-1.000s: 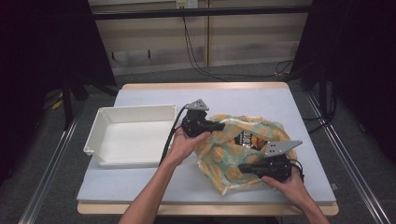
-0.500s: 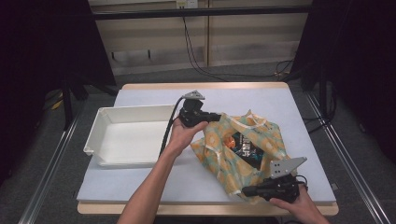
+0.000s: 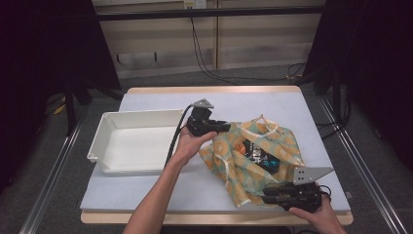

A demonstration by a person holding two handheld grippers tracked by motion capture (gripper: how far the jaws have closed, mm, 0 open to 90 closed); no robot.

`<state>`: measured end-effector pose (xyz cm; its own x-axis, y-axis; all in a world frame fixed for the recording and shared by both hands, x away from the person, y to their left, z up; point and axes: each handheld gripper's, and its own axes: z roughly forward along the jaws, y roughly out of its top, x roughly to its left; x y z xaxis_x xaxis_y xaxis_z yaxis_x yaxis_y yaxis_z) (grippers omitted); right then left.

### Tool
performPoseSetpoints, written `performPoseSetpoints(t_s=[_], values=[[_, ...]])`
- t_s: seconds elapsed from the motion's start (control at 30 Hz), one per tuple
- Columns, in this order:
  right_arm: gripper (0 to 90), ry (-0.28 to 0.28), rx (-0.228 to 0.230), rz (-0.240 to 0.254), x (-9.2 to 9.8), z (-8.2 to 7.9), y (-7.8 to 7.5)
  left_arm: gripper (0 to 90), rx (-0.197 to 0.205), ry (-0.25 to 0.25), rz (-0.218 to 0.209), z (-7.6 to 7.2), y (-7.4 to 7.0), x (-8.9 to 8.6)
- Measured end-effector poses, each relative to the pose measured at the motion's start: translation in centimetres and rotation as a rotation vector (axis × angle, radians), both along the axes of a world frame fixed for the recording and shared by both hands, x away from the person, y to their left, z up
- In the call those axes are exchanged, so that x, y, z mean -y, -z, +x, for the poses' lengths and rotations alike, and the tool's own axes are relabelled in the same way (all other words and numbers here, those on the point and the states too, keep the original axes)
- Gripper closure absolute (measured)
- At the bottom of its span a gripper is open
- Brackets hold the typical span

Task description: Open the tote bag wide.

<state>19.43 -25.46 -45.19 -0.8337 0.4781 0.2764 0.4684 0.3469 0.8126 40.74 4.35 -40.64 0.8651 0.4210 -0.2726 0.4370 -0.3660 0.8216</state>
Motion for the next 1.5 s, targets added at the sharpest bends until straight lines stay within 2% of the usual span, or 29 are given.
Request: performPoseSetpoints(t_s=[0.13, 0.27, 0.33, 0.4, 0.43, 0.53, 0.7, 0.77, 0.8, 0.87, 0.97, 1.03, 1.1, 1.13, 1.17, 1.23, 1.3, 1.4, 1.5], values=[[62.6, 0.014, 0.030, 0.008, 0.2, -0.1, -0.9, 61.9, 0.007, -0.007, -0.003, -0.6, 0.2, -0.5], [58.7, 0.052, 0.076, 0.034, 0.7, 0.1, -2.5, 56.7, 0.032, -0.005, -0.032, -1.4, -0.2, -1.0], [58.2, 0.082, 0.104, 0.043, 1.1, 0.3, -3.5, 53.7, 0.046, 0.009, -0.058, -1.9, -0.6, -1.4], [57.9, 0.116, 0.125, 0.056, 1.6, 0.7, -4.1, 52.5, 0.085, 0.014, -0.051, -2.4, -1.0, -2.0], [57.9, 0.145, 0.135, 0.074, 2.1, 1.0, -4.4, 52.2, 0.086, 0.011, -0.048, -2.6, -1.1, -2.2], [57.8, 0.183, 0.156, 0.110, 3.2, 1.6, -5.0, 50.2, 0.088, 0.012, -0.061, -3.1, -1.0, -3.3], [57.9, 0.217, 0.166, 0.078, 3.8, 2.7, -5.4, 51.7, 0.091, 0.029, -0.079, -4.9, 0.0, -4.2], [57.9, 0.231, 0.172, 0.081, 4.0, 3.3, -5.4, 53.6, 0.101, 0.032, -0.078, -5.5, 0.3, -4.9], [57.9, 0.237, 0.177, 0.082, 4.0, 3.7, -5.4, 54.0, 0.095, 0.022, -0.094, -5.7, 0.4, -5.4], [57.9, 0.246, 0.183, 0.084, 4.0, 4.2, -5.6, 53.9, 0.103, 0.005, -0.107, -6.0, 0.3, -6.4], [56.8, 0.253, 0.194, 0.061, 3.6, 5.1, -5.7, 53.8, 0.122, -0.005, -0.125, -6.8, -0.3, -7.4], [55.9, 0.253, 0.197, 0.051, 3.3, 5.6, -5.8, 54.6, 0.135, 0.011, -0.136, -7.6, -0.8, -7.6], [54.8, 0.256, 0.201, 0.048, 3.1, 6.2, -6.0, 59.5, 0.145, 0.043, -0.139, -8.5, -1.3, -7.3], [54.9, 0.261, 0.203, 0.047, 3.1, 6.5, -6.1, 65.0, 0.146, 0.079, -0.171, -9.0, -1.3, -7.0], [55.0, 0.266, 0.209, 0.048, 3.0, 7.1, -6.4, 69.7, 0.144, 0.110, -0.177, -9.4, -1.3, -6.4], [55.0, 0.268, 0.218, 0.036, 2.8, 7.5, -6.7, 71.5, 0.139, 0.141, -0.159, -9.6, -1.0, -5.4], [55.0, 0.267, 0.218, 0.037, 2.8, 7.7, -6.9, 71.7, 0.138, 0.175, -0.163, -9.9, -0.8, -4.2], [54.6, 0.272, 0.223, 0.027, 2.7, 8.4, -7.2, 70.2, 0.131, 0.201, -0.168, -9.9, -0.4, -2.2], [50.8, 0.262, 0.207, 0.019, 2.6, 9.4, -6.9, 63.9, 0.126, 0.229, -0.139, -9.6, 0.0, 0.0]])
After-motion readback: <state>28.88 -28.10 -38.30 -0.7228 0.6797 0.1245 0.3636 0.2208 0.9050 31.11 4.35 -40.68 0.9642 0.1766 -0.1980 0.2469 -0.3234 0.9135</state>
